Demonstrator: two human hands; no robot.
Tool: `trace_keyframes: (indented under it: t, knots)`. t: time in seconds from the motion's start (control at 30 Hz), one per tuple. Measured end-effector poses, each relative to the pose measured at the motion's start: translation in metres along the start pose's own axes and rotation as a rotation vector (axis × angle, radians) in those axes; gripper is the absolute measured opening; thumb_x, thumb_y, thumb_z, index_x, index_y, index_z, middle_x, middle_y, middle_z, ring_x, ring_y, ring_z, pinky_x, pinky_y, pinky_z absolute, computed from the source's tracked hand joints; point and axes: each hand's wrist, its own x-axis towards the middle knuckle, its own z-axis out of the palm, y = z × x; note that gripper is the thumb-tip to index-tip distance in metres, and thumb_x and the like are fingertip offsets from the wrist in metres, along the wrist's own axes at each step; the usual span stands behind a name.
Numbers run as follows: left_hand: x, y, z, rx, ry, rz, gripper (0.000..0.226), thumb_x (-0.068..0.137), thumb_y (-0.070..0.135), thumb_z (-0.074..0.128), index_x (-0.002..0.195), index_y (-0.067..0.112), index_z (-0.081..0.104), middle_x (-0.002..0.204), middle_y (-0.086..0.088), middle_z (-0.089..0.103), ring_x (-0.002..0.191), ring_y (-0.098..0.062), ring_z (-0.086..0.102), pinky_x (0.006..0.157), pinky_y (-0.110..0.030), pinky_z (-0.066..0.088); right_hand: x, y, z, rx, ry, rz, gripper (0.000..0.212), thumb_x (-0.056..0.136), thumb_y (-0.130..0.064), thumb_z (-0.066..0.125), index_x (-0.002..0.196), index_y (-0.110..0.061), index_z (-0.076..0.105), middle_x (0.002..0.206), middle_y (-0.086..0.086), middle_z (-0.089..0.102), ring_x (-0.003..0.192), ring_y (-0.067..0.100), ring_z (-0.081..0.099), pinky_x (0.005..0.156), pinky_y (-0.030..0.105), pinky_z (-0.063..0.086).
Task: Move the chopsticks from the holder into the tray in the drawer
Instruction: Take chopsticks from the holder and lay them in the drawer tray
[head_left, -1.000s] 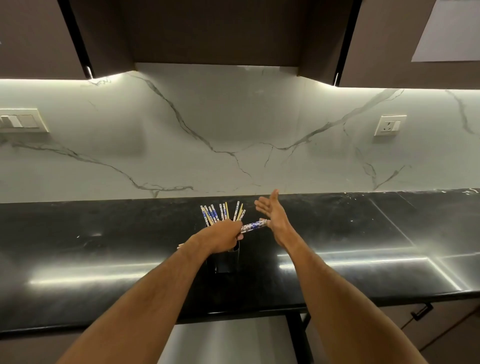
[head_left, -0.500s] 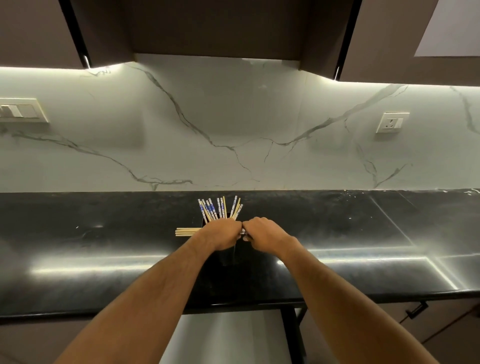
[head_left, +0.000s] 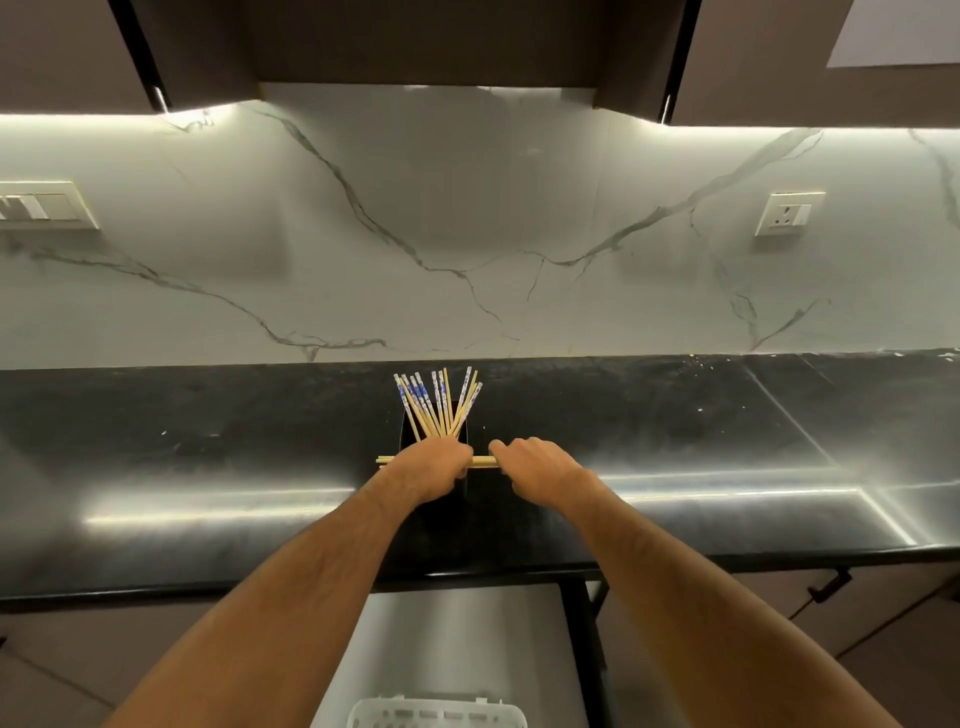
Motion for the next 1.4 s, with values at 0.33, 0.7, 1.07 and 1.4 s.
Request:
trace_keyframes:
  t: [0.33,0.7,1.07,1.4]
  knots:
    - [-0.034,0.001,0.043,-0.013,0.042,0.026,0.017,0.092,0.012,0.065,0.107,0.019,0.06,0.098,-0.002,0.065,0.085,-0.017,0.061,0.08,-0.033,0.053,-0.02,-0.037,0.034,0.025,-0.05,0.032,0.024,0.094,-0.012,0.065,0.117,-0.013,0.058,0.104,0.008,0.066,0.089,0.021,0.065,0.072,0.029,0.047]
    - [-0.114,0.007,0.128,-0.023,-0.051,0.023,0.016,0.092,0.008,0.063,0.107,0.012,0.066,0.097,-0.008,0.068,0.089,-0.026,0.067,0.081,-0.036,0.057,-0.085,-0.108,0.113,0.022,-0.166,0.091,0.027,0.095,-0.007,0.054,0.121,-0.01,0.054,0.115,0.013,0.065,0.104,0.033,0.064,0.08,0.038,0.05]
    - [-0.168,0.018,0.248,-0.155,-0.094,0.038,0.015,0.093,0.005,0.059,0.103,0.012,0.068,0.094,-0.007,0.071,0.081,-0.024,0.068,0.074,-0.032,0.053,-0.136,-0.153,0.216,0.11,-0.312,0.106,0.027,0.094,-0.001,0.053,0.12,-0.01,0.052,0.112,0.011,0.066,0.097,0.031,0.066,0.08,0.041,0.055]
    - [-0.182,0.02,0.331,-0.262,-0.154,-0.04,0.024,0.103,0.011,0.039,0.113,0.005,0.061,0.112,-0.023,0.064,0.104,-0.043,0.058,0.086,-0.045,0.046,-0.138,-0.168,0.28,0.031,-0.352,0.06,0.03,0.092,-0.001,0.054,0.121,-0.009,0.055,0.113,0.01,0.071,0.1,0.03,0.07,0.086,0.04,0.053]
